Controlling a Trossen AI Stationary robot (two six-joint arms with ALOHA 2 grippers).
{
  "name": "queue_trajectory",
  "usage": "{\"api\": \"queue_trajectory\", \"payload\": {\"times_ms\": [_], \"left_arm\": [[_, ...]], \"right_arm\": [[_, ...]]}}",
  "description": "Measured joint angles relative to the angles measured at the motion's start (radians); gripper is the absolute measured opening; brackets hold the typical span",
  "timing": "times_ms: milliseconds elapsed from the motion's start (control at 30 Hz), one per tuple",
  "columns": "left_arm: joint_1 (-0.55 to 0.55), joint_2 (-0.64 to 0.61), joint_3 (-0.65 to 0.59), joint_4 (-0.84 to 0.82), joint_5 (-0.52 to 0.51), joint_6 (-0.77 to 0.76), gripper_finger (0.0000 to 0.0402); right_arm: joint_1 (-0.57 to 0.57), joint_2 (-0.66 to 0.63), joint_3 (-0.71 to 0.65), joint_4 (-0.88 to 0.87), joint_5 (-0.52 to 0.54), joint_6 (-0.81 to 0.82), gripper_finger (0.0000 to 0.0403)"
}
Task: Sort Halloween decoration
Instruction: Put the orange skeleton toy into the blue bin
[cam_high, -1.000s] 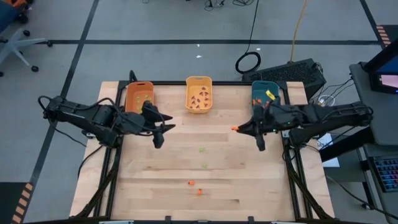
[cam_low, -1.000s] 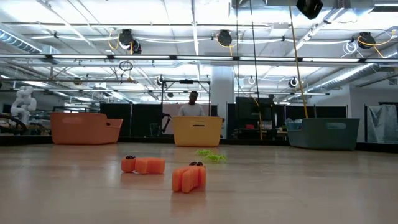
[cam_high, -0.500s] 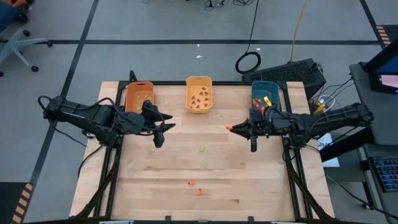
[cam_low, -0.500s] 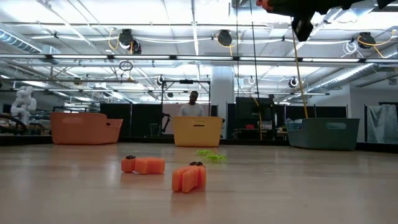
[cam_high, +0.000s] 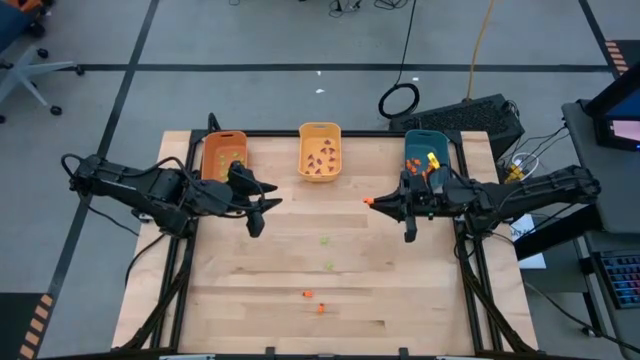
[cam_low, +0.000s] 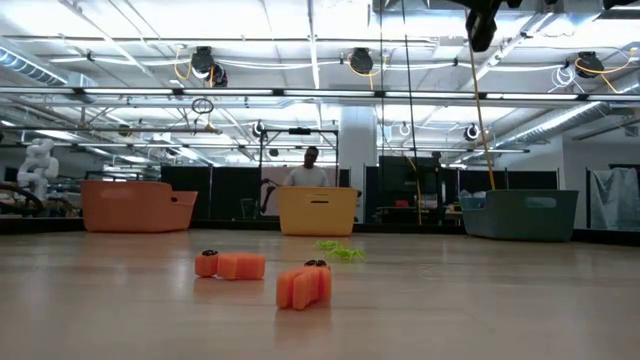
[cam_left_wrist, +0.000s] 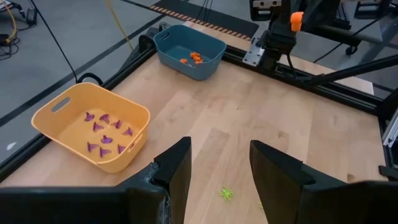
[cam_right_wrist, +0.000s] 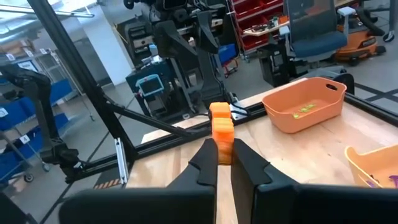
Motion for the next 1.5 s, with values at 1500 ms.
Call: {"api": "queue_trajectory", "payload": {"times_ms": [1500], "left_arm": [[0.000,0.000,0.000,-0.001,0.000,0.009,0.0161]], "right_arm": [[0.000,0.000,0.000,-0.012,0.001,-0.603,0.0002]]}}
